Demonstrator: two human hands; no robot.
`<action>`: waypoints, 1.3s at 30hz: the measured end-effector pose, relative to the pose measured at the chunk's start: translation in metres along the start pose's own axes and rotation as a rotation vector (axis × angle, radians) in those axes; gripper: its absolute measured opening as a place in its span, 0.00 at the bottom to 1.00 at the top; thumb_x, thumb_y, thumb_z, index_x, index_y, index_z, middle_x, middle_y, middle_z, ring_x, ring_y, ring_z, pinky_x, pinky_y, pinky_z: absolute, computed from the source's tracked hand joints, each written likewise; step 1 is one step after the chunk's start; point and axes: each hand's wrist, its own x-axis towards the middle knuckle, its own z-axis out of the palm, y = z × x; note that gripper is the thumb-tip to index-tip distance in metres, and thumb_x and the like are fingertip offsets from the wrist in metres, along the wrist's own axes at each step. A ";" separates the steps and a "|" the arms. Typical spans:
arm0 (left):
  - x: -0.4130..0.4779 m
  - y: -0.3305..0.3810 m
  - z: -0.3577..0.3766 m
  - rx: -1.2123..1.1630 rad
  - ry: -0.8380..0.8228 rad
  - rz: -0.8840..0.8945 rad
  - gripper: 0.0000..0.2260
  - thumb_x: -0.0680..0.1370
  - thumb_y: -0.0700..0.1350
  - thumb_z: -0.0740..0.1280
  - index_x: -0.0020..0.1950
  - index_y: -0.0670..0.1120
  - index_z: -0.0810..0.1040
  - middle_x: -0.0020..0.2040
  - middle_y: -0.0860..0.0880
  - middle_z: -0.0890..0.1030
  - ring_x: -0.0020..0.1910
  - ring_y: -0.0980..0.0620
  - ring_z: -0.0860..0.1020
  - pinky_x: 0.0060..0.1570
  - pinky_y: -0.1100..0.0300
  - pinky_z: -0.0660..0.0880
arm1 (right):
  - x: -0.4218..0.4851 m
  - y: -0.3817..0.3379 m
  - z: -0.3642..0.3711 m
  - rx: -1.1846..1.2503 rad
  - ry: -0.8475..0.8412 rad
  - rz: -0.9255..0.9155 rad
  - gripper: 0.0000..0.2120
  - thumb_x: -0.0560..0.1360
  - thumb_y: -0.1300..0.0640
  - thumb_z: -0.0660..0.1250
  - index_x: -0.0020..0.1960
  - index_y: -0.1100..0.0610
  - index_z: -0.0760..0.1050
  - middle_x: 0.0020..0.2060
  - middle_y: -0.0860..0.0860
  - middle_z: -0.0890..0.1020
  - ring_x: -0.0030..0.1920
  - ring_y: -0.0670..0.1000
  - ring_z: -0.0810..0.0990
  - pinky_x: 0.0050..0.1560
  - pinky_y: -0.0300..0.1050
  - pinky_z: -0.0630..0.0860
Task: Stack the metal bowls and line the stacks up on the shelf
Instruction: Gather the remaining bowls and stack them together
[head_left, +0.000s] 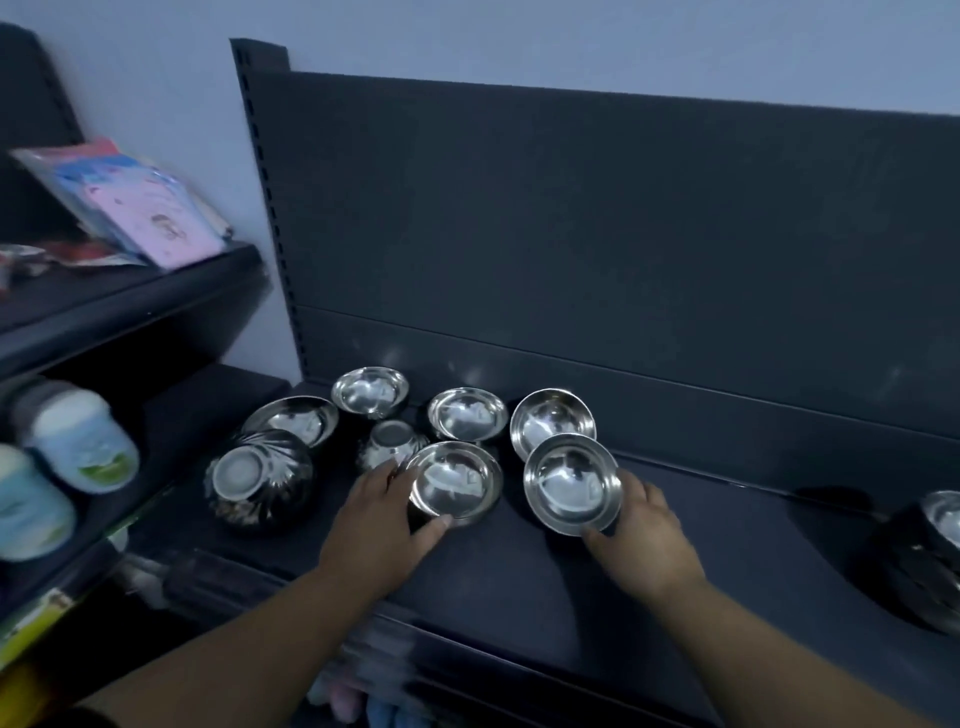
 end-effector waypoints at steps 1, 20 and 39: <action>0.002 -0.003 0.003 -0.057 -0.017 -0.005 0.32 0.74 0.63 0.64 0.75 0.54 0.61 0.77 0.49 0.58 0.75 0.47 0.57 0.72 0.52 0.61 | 0.002 -0.002 0.002 0.011 0.003 0.023 0.35 0.70 0.45 0.69 0.73 0.47 0.57 0.69 0.53 0.67 0.65 0.57 0.72 0.61 0.56 0.74; 0.018 0.031 0.025 -0.417 -0.127 0.039 0.25 0.77 0.52 0.66 0.73 0.55 0.64 0.69 0.54 0.70 0.65 0.56 0.71 0.66 0.59 0.68 | 0.049 0.007 -0.022 0.589 0.155 0.197 0.13 0.69 0.47 0.65 0.53 0.47 0.78 0.44 0.49 0.85 0.45 0.54 0.85 0.50 0.55 0.82; 0.028 0.049 0.027 -0.402 -0.041 -0.163 0.12 0.76 0.47 0.66 0.59 0.52 0.79 0.49 0.57 0.81 0.48 0.61 0.77 0.44 0.71 0.69 | 0.067 -0.020 -0.011 0.352 -0.095 -0.091 0.10 0.72 0.43 0.70 0.44 0.49 0.82 0.32 0.44 0.82 0.34 0.41 0.79 0.33 0.30 0.69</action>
